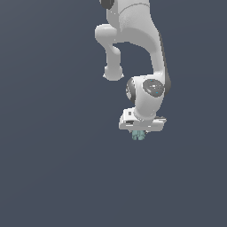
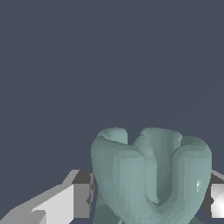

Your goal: Pick up the object and move it to a goal position.

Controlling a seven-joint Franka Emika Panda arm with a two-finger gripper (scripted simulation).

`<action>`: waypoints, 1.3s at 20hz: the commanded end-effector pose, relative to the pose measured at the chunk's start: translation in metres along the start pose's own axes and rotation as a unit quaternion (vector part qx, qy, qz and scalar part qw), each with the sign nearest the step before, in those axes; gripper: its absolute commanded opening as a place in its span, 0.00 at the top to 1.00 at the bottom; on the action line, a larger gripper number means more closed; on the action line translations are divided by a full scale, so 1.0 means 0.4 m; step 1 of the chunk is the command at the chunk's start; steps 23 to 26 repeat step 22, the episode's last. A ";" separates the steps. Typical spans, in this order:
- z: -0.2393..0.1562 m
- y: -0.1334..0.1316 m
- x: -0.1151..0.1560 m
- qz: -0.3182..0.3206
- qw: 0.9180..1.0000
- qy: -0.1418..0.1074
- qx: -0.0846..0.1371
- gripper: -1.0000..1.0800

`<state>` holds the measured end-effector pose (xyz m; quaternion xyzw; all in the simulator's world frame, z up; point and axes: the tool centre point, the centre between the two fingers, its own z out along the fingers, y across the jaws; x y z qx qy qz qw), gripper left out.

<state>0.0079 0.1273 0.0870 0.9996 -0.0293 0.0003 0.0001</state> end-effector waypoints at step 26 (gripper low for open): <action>-0.098 -0.252 0.101 0.000 1.000 0.000 0.000 1.00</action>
